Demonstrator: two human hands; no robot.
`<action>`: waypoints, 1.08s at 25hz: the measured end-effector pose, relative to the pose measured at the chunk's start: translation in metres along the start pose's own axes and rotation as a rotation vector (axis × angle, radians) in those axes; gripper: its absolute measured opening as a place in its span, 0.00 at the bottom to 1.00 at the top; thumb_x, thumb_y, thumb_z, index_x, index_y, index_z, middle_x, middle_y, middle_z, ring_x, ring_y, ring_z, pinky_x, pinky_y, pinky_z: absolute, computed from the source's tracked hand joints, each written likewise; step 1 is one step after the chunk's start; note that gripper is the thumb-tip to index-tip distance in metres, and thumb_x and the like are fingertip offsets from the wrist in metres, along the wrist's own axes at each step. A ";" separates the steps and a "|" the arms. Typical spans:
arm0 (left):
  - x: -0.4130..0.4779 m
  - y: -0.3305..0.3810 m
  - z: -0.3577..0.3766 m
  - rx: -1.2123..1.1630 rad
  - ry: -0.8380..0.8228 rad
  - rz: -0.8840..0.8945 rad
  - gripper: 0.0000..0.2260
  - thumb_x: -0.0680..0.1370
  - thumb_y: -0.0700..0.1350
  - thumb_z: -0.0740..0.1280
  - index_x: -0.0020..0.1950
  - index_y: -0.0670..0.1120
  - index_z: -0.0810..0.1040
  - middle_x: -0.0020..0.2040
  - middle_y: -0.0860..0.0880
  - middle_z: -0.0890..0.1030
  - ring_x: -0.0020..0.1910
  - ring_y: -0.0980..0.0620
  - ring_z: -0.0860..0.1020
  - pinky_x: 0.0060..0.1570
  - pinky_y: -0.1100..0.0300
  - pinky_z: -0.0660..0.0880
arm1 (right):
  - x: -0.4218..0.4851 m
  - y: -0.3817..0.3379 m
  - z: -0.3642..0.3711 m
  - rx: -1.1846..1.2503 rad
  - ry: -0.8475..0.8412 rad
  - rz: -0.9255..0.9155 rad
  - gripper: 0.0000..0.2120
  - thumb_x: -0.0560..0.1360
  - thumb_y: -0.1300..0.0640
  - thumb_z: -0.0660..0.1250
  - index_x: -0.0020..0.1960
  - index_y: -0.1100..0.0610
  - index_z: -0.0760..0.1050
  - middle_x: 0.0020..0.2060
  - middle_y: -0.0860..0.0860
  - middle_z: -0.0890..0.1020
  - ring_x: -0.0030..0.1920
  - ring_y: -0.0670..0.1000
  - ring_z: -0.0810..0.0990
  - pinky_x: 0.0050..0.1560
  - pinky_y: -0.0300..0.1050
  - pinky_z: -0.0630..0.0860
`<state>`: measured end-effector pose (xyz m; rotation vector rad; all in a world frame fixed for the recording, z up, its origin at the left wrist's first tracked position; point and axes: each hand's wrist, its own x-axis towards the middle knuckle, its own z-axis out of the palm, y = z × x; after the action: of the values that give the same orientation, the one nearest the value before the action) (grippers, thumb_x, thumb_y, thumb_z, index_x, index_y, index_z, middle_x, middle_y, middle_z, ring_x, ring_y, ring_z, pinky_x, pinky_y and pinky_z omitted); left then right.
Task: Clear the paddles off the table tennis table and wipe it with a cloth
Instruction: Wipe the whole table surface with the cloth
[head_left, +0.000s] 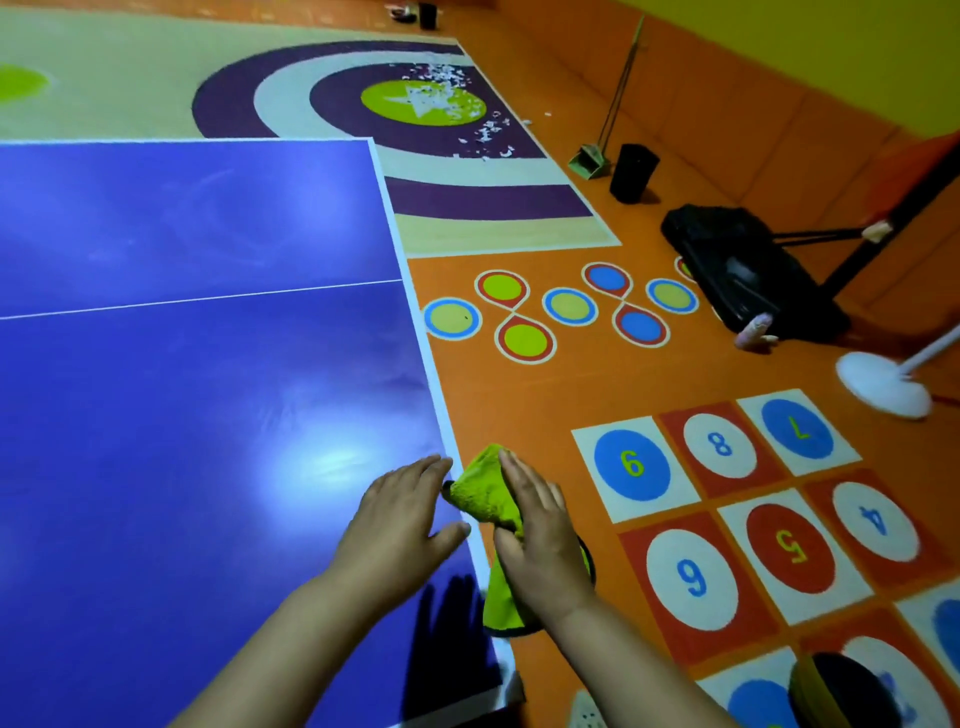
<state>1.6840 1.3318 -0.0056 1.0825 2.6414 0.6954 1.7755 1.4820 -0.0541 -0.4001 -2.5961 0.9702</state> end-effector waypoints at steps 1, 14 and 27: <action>0.017 0.015 0.002 -0.030 0.018 0.000 0.35 0.70 0.65 0.54 0.73 0.51 0.60 0.71 0.53 0.67 0.69 0.53 0.64 0.66 0.61 0.59 | 0.009 0.009 -0.011 0.012 -0.009 -0.012 0.40 0.66 0.65 0.62 0.74 0.43 0.56 0.70 0.44 0.67 0.68 0.43 0.63 0.68 0.29 0.54; 0.239 0.202 0.089 -0.319 0.209 -0.269 0.11 0.68 0.45 0.68 0.49 0.55 0.76 0.42 0.57 0.79 0.43 0.56 0.78 0.42 0.54 0.75 | 0.154 0.204 -0.189 0.054 -0.228 -0.096 0.44 0.69 0.43 0.66 0.75 0.38 0.43 0.75 0.38 0.49 0.75 0.39 0.47 0.72 0.37 0.55; 0.455 0.093 0.022 -0.019 0.259 -0.277 0.09 0.72 0.48 0.68 0.52 0.54 0.78 0.47 0.56 0.77 0.48 0.56 0.74 0.41 0.58 0.74 | 0.458 0.217 -0.137 -0.220 -0.426 -0.237 0.23 0.68 0.53 0.69 0.63 0.47 0.74 0.52 0.45 0.71 0.56 0.50 0.63 0.54 0.43 0.65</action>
<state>1.4253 1.7176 0.0173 0.6378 2.9140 0.8471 1.4489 1.8898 -0.0050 0.0776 -3.0564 0.7543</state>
